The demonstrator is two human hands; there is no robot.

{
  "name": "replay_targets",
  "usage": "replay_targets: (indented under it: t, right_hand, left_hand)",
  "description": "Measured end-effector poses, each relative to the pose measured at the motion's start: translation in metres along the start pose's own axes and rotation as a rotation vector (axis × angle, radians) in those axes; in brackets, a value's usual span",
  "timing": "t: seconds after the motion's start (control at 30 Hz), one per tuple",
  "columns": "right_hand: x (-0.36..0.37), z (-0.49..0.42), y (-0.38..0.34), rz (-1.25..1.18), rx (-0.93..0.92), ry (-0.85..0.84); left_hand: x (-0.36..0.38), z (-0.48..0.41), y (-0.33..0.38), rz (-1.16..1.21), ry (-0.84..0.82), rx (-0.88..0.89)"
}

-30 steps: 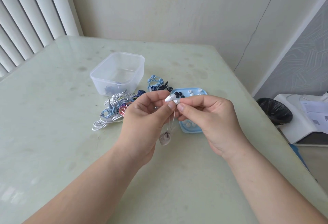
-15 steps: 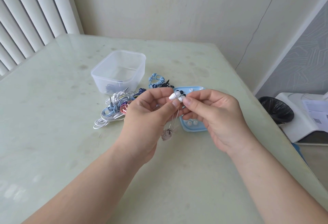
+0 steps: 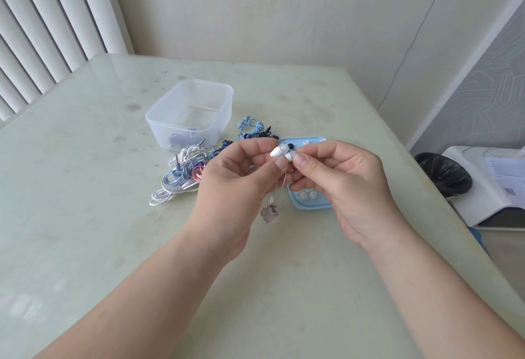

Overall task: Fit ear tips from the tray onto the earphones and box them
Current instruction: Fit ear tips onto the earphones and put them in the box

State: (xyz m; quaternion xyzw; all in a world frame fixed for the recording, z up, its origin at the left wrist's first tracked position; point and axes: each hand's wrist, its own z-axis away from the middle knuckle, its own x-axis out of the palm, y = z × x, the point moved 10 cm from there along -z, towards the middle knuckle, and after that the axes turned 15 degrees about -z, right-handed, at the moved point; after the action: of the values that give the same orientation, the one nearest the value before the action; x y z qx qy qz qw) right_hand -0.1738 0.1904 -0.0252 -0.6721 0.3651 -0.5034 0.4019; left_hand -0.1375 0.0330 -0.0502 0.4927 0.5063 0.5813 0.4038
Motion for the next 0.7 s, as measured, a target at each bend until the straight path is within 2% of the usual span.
replay_targets:
  t: [0.13,0.23,0.33,0.4,0.5,0.7]
  right_hand:
    - [0.002,0.001,-0.002,0.115,-0.050,-0.034]
    - [0.005,0.001,0.002,0.169,-0.008,-0.085]
    - [0.028,0.008,0.006,0.264,0.031,-0.332]
    - [0.040,0.014,0.011,0.308,0.065,-0.425]
    - [0.037,0.015,0.018,0.392,0.092,-0.388]
    - [0.023,0.009,0.013,0.127,0.153,-0.222]
  left_hand:
    - [-0.004,-0.002,0.002,0.020,0.017,-0.003]
    - [-0.007,-0.003,0.013,0.061,0.010,0.020]
    - [-0.002,0.000,0.024,0.186,-0.069,0.023]
    - [0.001,0.001,0.030,0.252,-0.126,0.013]
    - [0.003,0.002,0.033,0.252,-0.169,-0.003]
    - [-0.011,-0.007,0.026,-0.071,-0.094,0.032]
